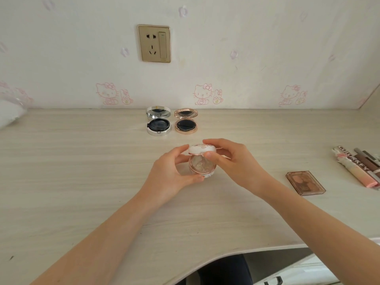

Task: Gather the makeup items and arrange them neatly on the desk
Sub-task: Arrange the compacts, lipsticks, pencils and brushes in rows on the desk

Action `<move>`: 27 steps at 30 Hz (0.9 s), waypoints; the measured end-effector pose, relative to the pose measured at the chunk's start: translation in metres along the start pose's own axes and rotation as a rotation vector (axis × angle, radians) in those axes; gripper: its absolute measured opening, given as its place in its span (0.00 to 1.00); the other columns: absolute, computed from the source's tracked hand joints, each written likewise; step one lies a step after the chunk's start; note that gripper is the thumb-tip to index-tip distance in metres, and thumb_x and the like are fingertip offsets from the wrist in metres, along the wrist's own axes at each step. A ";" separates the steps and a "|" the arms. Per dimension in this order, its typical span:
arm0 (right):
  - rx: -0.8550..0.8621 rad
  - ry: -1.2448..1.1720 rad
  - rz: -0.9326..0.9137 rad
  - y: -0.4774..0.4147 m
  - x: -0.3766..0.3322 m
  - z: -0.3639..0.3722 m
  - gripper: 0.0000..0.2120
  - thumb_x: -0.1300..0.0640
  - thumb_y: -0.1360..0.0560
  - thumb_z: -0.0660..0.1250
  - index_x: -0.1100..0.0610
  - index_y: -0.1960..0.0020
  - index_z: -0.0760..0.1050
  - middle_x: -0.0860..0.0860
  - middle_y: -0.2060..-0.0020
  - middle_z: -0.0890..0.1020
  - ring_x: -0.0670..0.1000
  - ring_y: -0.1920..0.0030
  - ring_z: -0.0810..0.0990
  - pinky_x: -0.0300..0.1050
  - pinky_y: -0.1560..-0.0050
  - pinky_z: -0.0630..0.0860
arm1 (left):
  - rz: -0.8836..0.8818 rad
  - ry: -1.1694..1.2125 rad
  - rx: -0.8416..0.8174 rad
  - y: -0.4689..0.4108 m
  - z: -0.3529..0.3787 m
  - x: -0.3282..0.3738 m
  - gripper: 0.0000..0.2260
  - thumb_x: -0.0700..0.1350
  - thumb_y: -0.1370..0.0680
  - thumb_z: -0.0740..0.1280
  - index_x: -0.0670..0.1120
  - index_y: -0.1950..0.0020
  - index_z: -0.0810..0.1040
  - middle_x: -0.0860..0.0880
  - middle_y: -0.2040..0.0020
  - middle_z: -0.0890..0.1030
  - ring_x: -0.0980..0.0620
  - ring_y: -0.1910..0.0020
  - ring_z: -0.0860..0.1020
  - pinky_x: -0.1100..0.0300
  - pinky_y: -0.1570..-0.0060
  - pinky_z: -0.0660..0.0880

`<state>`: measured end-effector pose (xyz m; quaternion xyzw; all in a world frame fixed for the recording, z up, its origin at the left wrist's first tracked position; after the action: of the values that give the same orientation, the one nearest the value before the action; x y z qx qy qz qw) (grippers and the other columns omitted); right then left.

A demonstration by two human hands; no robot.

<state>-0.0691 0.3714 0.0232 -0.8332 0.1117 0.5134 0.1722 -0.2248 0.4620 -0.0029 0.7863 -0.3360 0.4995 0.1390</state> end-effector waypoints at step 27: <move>-0.071 0.081 0.056 -0.007 0.012 0.002 0.13 0.51 0.21 0.63 0.52 0.39 0.78 0.44 0.47 0.83 0.40 0.44 0.79 0.39 0.41 0.74 | 0.009 -0.117 0.064 -0.001 0.003 -0.012 0.41 0.52 0.38 0.80 0.54 0.29 0.66 0.64 0.49 0.79 0.59 0.36 0.70 0.65 0.41 0.62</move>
<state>-0.0626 0.3783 0.0127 -0.8553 0.1237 0.4877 0.1233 -0.2255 0.4654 -0.0150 0.8166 -0.3310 0.4639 0.0917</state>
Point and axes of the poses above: each hand's wrist, its own y-axis away from the middle knuckle, its own z-axis out of the palm, x = y × z, the point moved 2 cm from there along -y, towards the middle knuckle
